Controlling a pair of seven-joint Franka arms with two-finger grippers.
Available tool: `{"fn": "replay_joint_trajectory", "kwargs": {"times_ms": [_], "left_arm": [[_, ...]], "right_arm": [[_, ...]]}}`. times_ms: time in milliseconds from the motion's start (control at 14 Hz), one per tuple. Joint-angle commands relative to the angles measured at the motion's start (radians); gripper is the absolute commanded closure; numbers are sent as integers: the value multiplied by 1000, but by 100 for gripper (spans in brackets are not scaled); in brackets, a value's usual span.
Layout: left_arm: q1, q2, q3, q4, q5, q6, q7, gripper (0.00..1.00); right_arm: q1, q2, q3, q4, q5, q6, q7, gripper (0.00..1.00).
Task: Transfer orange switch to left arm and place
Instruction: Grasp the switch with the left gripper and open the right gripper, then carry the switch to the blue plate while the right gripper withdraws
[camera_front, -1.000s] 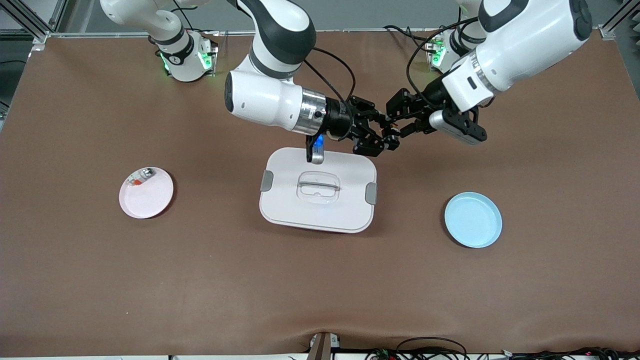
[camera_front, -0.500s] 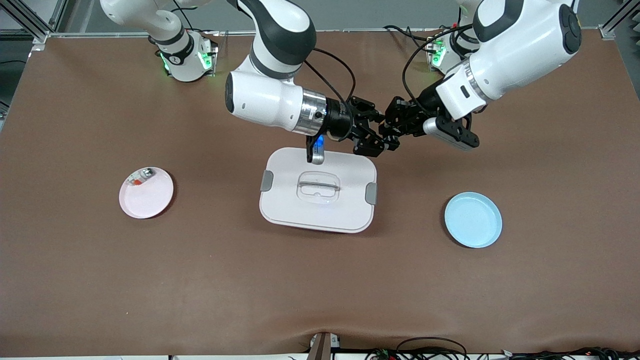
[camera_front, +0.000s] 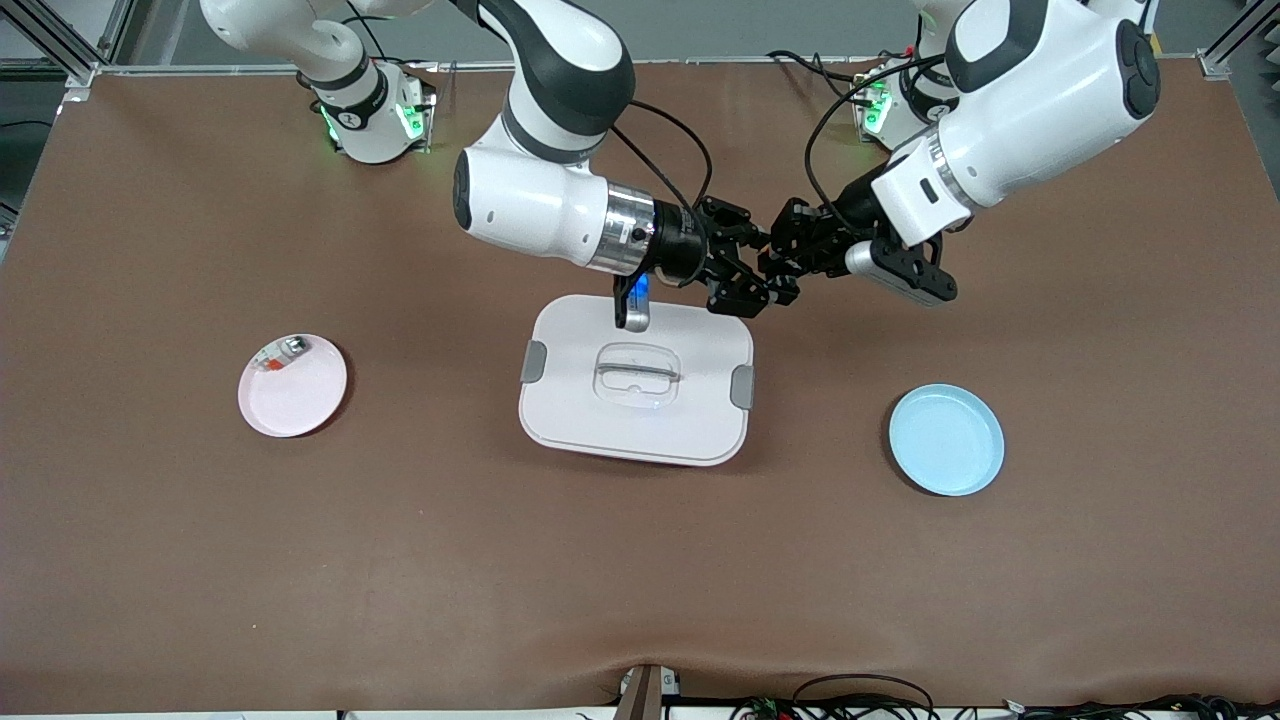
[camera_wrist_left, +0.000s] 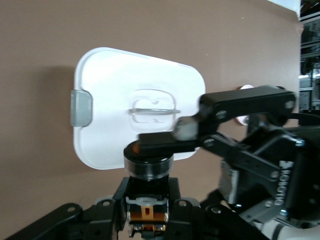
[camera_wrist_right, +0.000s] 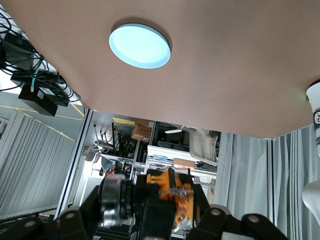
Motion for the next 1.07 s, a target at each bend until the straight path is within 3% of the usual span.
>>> {"fn": "replay_joint_trajectory", "kwargs": {"times_ms": [0, 500, 786, 1000], "left_arm": [[31, 12, -1, 3, 54, -1, 27, 100], [109, 46, 1, 4, 255, -6, 112, 100], [171, 112, 1, 7, 422, -70, 302, 100], [205, 182, 1, 17, 547, -61, 440, 100]], "right_arm": [[8, 3, -10, 25, 20, -2, 10, 0], [-4, -18, -17, -1, 1, -10, 5, 0], [-2, -122, -17, -137, -176, -7, -50, 0], [-7, -240, -17, -343, -192, 2, -256, 0]]}}
